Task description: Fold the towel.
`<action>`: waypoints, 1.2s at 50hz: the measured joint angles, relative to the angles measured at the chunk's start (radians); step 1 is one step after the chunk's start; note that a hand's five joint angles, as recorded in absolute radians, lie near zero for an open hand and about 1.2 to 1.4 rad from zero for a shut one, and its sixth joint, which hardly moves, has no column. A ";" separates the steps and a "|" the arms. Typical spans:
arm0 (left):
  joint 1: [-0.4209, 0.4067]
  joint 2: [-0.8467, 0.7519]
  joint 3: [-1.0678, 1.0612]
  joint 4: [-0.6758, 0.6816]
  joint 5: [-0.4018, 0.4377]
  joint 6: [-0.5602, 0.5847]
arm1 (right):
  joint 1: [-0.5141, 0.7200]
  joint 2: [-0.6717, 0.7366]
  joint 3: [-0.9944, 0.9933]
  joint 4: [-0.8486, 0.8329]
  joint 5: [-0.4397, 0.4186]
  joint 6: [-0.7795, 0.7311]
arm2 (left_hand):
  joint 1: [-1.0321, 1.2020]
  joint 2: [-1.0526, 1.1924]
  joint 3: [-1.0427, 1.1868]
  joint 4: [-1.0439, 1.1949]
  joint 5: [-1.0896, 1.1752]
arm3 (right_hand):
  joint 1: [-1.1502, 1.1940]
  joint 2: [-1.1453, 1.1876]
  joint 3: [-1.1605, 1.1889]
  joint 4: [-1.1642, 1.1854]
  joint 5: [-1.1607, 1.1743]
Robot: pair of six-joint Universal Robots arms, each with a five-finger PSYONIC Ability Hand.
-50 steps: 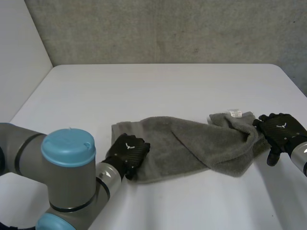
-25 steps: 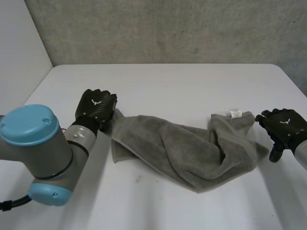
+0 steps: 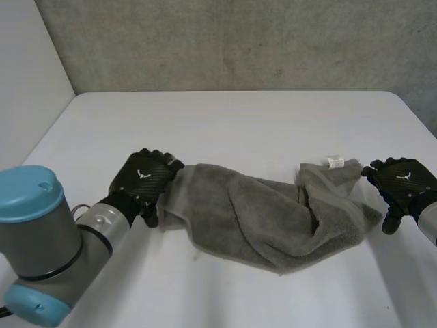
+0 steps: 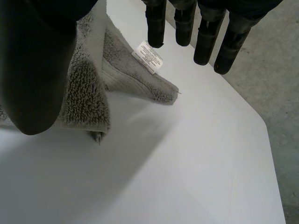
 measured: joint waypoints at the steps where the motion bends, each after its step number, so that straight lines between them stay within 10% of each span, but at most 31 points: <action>1: 0.000 0.005 -0.004 -0.008 0.000 0.004 | 0.000 0.000 0.000 0.000 0.000 0.000 | -0.001 -0.001 -0.002 -0.002 -0.001 | 0.000 0.000 0.000 0.000 0.000; 23: -0.012 -0.161 0.019 0.059 -0.004 0.028 | 0.000 0.000 0.012 -0.006 -0.001 -0.004 | 0.092 0.100 0.096 0.093 0.101 | 0.000 0.000 0.000 0.000 0.000; 44: -0.013 -0.189 0.065 0.146 -0.007 0.025 | -0.001 0.003 0.018 -0.007 -0.022 -0.006 | 0.895 0.933 0.930 0.929 0.917 | 0.000 0.000 0.000 0.000 0.000; 57: -0.020 0.076 0.048 0.130 -0.011 0.015 | -0.002 -0.078 -0.001 0.058 -0.064 0.001 | 0.906 0.925 0.925 0.923 0.929 | 0.000 0.000 0.000 0.000 0.000; 60: -0.025 0.090 0.037 0.108 -0.007 0.018 | -0.004 -0.099 0.000 0.078 -0.093 0.004 | 0.513 0.500 0.506 0.498 0.514 | 0.000 0.000 0.000 0.000 0.000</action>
